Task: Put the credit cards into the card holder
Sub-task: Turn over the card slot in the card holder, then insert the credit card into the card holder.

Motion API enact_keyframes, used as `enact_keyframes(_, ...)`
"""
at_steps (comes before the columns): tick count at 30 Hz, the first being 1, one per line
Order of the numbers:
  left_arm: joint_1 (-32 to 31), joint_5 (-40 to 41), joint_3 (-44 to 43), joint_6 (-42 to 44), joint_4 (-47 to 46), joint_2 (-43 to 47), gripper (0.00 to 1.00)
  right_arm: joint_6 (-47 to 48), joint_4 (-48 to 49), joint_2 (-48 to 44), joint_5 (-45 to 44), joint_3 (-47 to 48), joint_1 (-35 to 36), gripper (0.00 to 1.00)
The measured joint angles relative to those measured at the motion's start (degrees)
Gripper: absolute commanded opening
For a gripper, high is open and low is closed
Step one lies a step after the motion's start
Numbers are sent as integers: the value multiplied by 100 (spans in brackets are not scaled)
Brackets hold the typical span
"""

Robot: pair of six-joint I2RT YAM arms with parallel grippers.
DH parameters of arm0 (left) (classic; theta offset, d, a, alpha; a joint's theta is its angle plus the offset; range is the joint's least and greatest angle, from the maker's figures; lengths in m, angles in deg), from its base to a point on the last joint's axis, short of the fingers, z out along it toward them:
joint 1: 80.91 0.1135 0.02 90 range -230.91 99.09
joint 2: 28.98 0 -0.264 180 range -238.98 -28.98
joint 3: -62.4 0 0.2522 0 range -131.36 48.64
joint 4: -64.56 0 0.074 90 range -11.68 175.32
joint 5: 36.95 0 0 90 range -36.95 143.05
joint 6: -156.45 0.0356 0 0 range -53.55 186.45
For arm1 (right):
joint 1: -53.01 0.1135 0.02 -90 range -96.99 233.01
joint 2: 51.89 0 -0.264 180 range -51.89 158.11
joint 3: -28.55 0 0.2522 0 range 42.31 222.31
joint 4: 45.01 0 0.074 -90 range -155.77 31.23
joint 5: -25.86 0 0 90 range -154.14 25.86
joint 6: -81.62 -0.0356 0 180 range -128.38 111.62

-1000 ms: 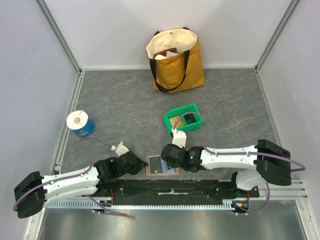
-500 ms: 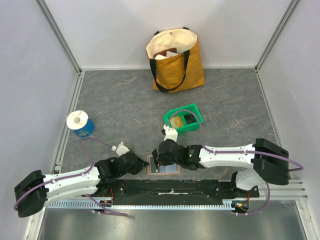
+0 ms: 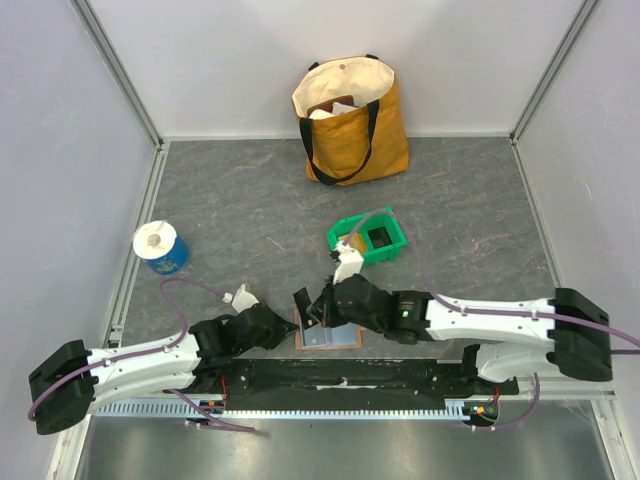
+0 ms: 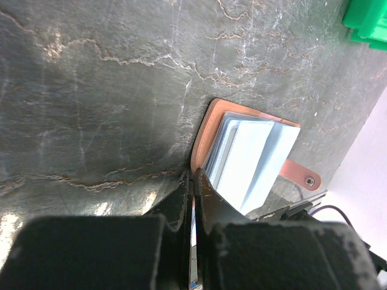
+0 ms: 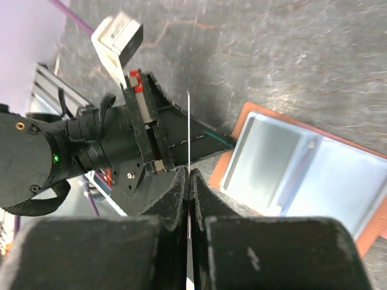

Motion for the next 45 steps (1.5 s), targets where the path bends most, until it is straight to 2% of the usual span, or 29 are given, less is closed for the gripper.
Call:
enact_keyframes(5, 0, -2, 0, 2, -63, -55, 2, -258, 256, -754, -33, -957, -442, 0)
enact_keyframes(12, 0, -33, 0, 2, -396, -334, 2, -570, 944, -866, 358, -2221, -824, 0)
enact_keyframes(20, 0, -68, -4, 2, -616, -516, 2, -852, 1930, -815, 745, -2745, -977, 0)
enact_keyframes(31, 0, -70, -7, 2, -621, -529, 2, -1204, 2684, -758, 942, -3307, -1178, 0)
enact_keyframes(45, 0, -72, -15, -46, -682, -608, 2, -1803, 4249, -170, 1237, -3827, -1220, 0)
